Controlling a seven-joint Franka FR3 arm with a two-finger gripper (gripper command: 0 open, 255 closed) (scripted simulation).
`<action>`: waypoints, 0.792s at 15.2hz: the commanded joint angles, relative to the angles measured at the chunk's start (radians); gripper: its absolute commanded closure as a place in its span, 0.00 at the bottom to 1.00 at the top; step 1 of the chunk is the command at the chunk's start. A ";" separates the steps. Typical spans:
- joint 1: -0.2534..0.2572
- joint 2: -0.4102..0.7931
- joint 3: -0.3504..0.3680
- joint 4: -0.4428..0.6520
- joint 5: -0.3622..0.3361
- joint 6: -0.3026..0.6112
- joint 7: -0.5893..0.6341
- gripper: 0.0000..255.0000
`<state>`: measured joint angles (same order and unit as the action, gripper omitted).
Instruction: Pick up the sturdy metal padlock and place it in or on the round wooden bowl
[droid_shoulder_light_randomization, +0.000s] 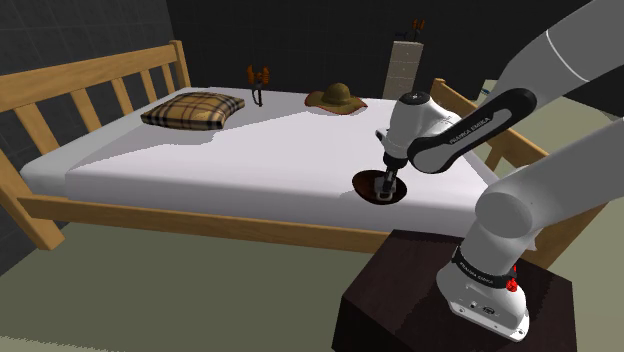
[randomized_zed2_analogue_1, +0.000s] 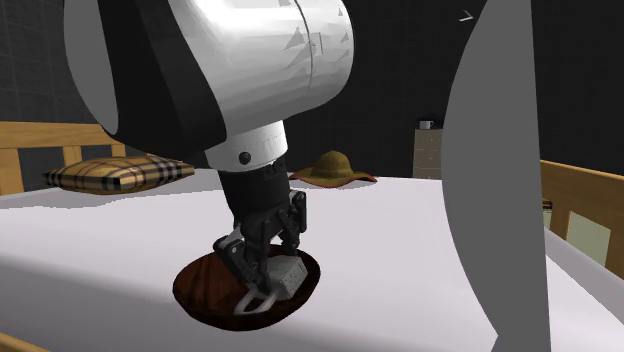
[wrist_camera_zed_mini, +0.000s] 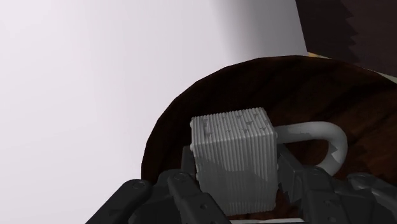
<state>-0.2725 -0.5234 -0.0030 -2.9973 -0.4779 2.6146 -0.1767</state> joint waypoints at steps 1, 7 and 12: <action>0.000 0.001 0.000 -0.002 0.000 0.000 0.000 1.00; 0.025 -0.051 -0.012 0.011 0.031 -0.064 -0.029 1.00; 0.055 -0.127 -0.025 0.039 0.072 -0.167 -0.069 1.00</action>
<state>-0.2245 -0.6338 -0.0269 -2.9644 -0.4150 2.4709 -0.2388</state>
